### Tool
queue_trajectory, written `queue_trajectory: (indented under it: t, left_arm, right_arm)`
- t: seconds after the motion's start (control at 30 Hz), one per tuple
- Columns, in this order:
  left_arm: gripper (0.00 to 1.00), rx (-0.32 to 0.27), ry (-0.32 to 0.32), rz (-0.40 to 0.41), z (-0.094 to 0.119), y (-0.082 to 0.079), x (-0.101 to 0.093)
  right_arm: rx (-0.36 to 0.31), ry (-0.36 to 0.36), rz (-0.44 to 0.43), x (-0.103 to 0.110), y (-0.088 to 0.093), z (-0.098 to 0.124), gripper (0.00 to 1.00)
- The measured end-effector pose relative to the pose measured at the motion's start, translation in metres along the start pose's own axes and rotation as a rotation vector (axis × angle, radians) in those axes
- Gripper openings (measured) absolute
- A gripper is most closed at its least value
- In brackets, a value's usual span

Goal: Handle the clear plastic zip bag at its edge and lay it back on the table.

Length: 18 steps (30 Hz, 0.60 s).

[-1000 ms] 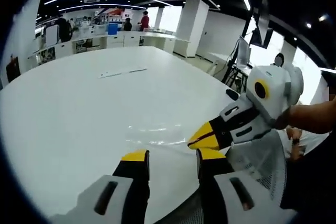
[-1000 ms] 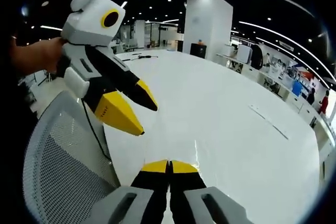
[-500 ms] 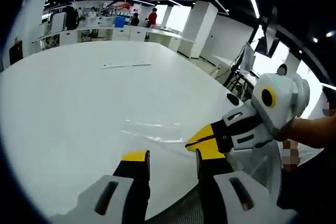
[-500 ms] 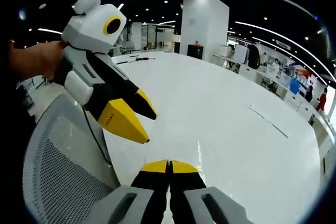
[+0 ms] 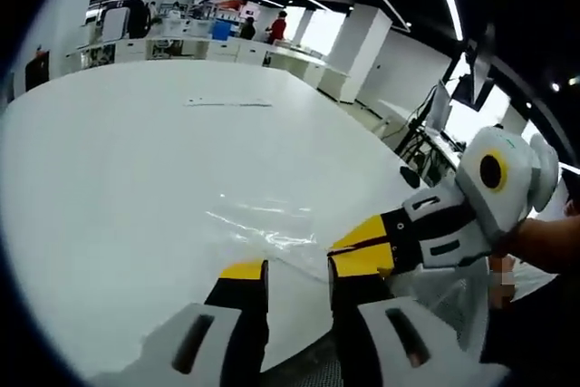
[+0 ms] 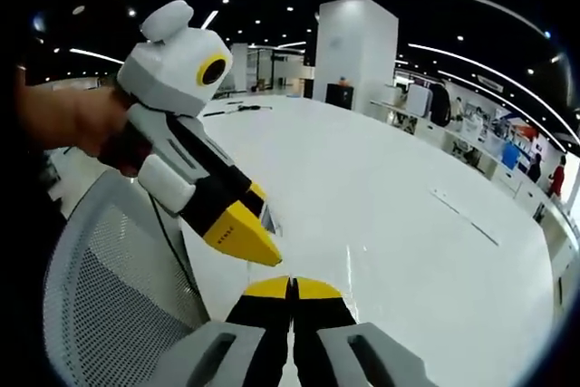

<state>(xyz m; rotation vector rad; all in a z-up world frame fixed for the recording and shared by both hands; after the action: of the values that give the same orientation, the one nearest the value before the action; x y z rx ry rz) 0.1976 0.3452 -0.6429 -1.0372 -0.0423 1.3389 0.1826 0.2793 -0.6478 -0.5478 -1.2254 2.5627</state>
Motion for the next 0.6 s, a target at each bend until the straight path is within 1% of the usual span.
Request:
queue_trajectory:
  t: [0.3,0.43,0.6]
  left_arm:
    - [0.07,0.022,-0.021,0.016,0.0,0.007,-0.002]
    - [0.03,0.045,-0.037,0.0,0.001,0.013,0.001]
    - [0.0,0.055,-0.037,0.003,0.001,0.016,0.001]
  right_arm:
    - [-0.012,0.014,-0.003,-0.002,-0.006,0.0,0.0]
    - [-0.02,0.028,-0.006,-0.005,-0.009,0.002,0.0]
    - [-0.025,0.041,-0.009,-0.009,-0.011,0.004,0.0]
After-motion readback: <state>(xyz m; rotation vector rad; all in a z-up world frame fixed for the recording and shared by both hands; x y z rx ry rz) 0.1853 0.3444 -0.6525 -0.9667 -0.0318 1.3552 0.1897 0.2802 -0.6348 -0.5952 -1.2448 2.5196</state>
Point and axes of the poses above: the point that each gripper's makers call its tool centre point, and the gripper's own axes: z roughly backward along the fingers, x roughly to its left, y roughly out of its underside, the point moved 3 cm from there along z, roughly backward along the fingers, and after that the axes turned 12 degrees about z, right-handed, at the moved point
